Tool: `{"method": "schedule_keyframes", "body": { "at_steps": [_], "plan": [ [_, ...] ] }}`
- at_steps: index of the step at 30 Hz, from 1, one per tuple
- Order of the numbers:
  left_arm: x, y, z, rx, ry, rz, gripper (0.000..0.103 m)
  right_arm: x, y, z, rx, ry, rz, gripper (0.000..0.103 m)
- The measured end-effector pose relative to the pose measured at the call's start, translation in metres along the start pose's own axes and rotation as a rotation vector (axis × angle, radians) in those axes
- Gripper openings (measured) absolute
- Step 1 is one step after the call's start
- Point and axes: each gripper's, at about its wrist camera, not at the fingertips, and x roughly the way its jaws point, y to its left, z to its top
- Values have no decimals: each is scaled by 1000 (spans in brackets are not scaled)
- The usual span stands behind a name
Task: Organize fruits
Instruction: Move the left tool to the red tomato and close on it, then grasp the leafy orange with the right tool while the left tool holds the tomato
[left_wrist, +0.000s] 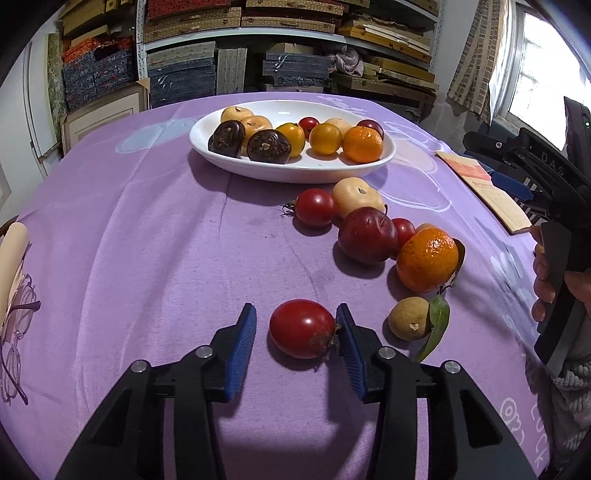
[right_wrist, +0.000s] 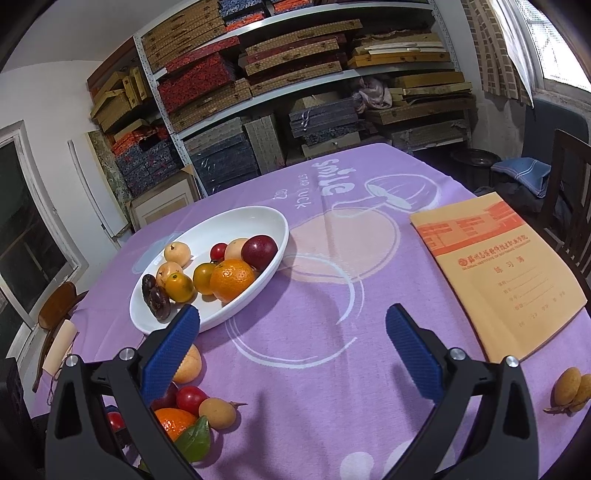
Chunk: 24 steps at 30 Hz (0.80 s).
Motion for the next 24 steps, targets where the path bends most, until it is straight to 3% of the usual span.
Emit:
{"method": "schedule_keyframes", "body": {
  "at_steps": [7,13,18,20,21,24],
  "plan": [
    [-1,1,0,-2,-1,-2,35,0,9,-5,-37,21,28,99],
    [-9,16,1,-44,-36,81,35,-21,47,-33,-230,57,82,99],
    [-7,25,2,-75,-18,90,35,-23,73,-60,-373,115,62,98],
    [-8,24,3,-67,-21,91,35,-18,77,-67,-391,152,69,88],
    [-8,24,3,-65,-20,91,35,-15,79,-69,-397,171,78,78],
    [-7,25,3,-67,-14,90,35,-11,84,-75,-399,201,95,74]
  ]
}}
